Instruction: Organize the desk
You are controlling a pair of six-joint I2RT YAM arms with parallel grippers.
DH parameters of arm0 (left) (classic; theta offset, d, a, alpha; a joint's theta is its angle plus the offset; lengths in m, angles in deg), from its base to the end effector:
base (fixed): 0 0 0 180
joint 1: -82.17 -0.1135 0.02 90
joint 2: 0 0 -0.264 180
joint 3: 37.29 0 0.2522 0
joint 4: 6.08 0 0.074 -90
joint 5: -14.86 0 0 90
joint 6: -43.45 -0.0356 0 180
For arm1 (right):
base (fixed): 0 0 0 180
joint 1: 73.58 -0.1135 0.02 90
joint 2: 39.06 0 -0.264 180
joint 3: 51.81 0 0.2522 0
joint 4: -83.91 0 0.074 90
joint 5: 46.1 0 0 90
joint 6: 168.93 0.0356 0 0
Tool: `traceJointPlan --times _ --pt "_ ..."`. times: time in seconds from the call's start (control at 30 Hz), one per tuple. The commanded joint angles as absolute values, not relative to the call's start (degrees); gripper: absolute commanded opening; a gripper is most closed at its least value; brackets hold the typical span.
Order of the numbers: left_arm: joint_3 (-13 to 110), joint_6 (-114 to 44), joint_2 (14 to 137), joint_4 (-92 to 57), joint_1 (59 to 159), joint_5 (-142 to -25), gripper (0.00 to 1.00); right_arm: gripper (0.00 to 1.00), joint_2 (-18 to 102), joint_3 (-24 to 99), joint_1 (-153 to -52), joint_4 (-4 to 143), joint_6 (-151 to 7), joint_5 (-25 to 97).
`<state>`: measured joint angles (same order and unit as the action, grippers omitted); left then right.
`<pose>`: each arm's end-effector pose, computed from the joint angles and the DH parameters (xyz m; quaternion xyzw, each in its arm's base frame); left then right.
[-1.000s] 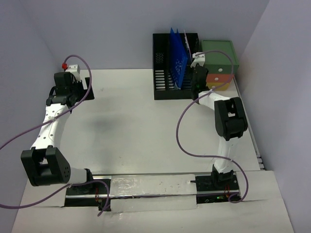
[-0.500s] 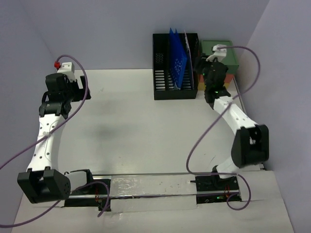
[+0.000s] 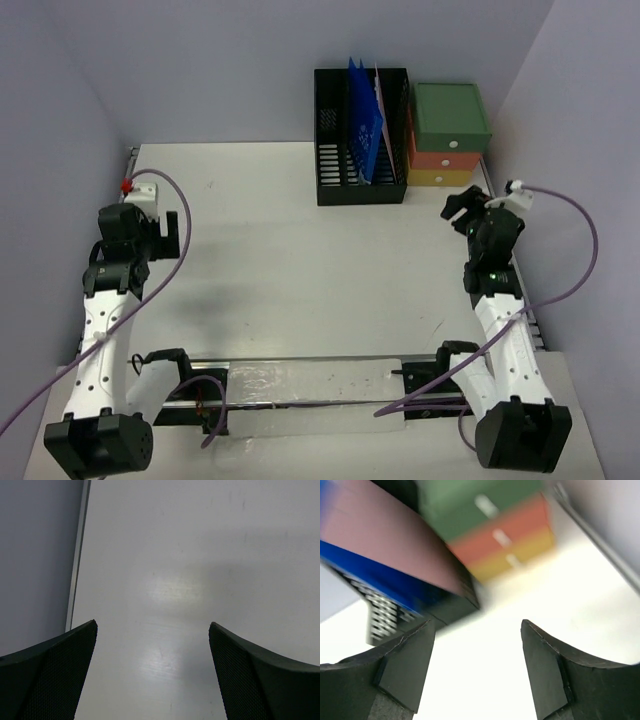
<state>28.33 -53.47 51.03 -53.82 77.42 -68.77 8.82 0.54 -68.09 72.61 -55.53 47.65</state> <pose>0.1886 0.0196 0.3225 -0.0098 0.8784 0.0969 0.4678 0.2020 -0.0218 0.3160 0.2075 0.7185 0.0791 0.6591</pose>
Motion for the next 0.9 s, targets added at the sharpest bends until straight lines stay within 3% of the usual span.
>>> traceJointPlan --times 0.0,0.3,0.87 --pt "21.9 -57.2 48.4 -54.3 76.2 -64.3 0.99 0.78 3.4 -6.5 -66.5 65.0 -51.8 49.7" --pt "10.1 -58.0 45.1 -48.9 75.4 -63.9 0.99 0.84 -2.8 -13.3 -66.4 63.5 -47.6 55.8" --pt "6.0 -59.9 43.5 -47.8 75.2 -65.5 0.99 0.81 -6.5 -20.9 -66.5 70.2 -50.2 46.2"
